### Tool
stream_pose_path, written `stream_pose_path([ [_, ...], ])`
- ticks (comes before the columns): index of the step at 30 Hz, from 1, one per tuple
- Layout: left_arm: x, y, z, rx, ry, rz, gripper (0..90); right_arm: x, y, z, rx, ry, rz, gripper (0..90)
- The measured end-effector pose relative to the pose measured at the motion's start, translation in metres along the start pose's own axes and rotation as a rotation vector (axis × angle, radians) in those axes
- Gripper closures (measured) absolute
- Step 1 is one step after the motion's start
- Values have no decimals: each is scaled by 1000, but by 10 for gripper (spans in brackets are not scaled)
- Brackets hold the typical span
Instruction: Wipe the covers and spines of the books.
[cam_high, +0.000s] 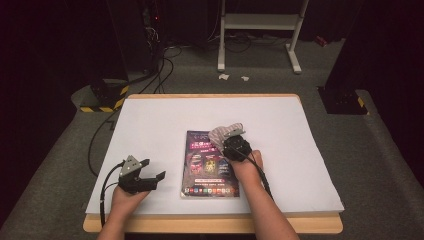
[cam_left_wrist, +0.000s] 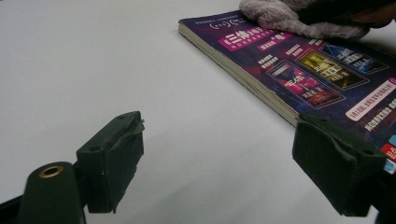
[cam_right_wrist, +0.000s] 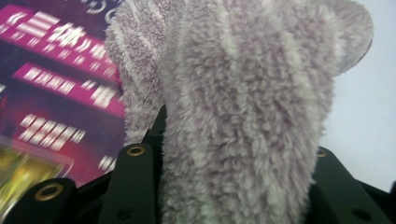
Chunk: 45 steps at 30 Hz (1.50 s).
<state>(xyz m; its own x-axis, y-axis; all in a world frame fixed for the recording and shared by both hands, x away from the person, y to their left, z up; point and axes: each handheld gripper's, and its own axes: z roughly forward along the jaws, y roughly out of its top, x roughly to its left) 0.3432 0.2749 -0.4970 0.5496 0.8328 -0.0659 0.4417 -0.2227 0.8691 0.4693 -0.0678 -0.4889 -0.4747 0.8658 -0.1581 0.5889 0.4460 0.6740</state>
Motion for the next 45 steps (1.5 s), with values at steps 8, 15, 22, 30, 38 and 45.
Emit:
stream_pose_path([
  [8, 2, 0, -2, -7, -2, -2, 169, 15, 23, 17, 9, 12, -28, 580],
  [15, 2, 0, -1, -5, -7, 0, 168, 50, 42, 30, -8, 50, -61, 582],
  [22, 3, 0, -3, -11, -7, -4, 169, 87, 62, 38, -11, 108, -105, 582],
  [30, 2, -1, -2, -2, -6, -1, 169, 86, 62, 37, -4, 95, -147, 579],
  [38, 1, -1, -2, 4, -2, 10, 169, 18, 36, 27, 20, 7, -46, 580],
  [45, 1, -2, -1, 10, -3, 11, 169, -24, 18, 19, 35, -53, 34, 579],
])
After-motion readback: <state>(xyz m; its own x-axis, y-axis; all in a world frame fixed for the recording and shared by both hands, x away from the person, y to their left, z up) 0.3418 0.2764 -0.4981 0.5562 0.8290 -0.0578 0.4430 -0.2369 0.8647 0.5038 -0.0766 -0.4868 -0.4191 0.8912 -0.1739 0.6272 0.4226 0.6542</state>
